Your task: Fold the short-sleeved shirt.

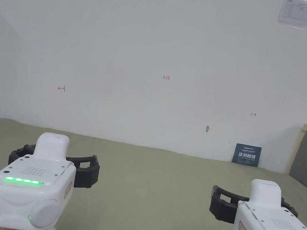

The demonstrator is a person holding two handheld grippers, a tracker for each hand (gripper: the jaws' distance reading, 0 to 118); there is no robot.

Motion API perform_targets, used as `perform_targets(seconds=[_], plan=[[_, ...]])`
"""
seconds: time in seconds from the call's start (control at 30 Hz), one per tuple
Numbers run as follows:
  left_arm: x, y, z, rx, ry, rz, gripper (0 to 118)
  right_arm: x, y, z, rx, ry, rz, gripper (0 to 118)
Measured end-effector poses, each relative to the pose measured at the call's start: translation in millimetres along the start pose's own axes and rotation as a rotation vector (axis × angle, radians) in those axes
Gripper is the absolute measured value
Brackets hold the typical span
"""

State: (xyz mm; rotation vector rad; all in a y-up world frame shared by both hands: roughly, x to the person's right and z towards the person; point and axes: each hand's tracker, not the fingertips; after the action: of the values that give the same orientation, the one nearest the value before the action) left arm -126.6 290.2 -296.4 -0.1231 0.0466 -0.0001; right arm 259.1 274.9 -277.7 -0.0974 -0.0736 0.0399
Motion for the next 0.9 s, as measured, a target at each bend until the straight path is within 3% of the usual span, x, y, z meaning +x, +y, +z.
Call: perform_targets(seconds=[0.9], plan=[[-9, -3, -4, -0.004, 0.012, 0.009, 118, 9, -3, -16, -0.027, 0.022, -0.033, 118]])
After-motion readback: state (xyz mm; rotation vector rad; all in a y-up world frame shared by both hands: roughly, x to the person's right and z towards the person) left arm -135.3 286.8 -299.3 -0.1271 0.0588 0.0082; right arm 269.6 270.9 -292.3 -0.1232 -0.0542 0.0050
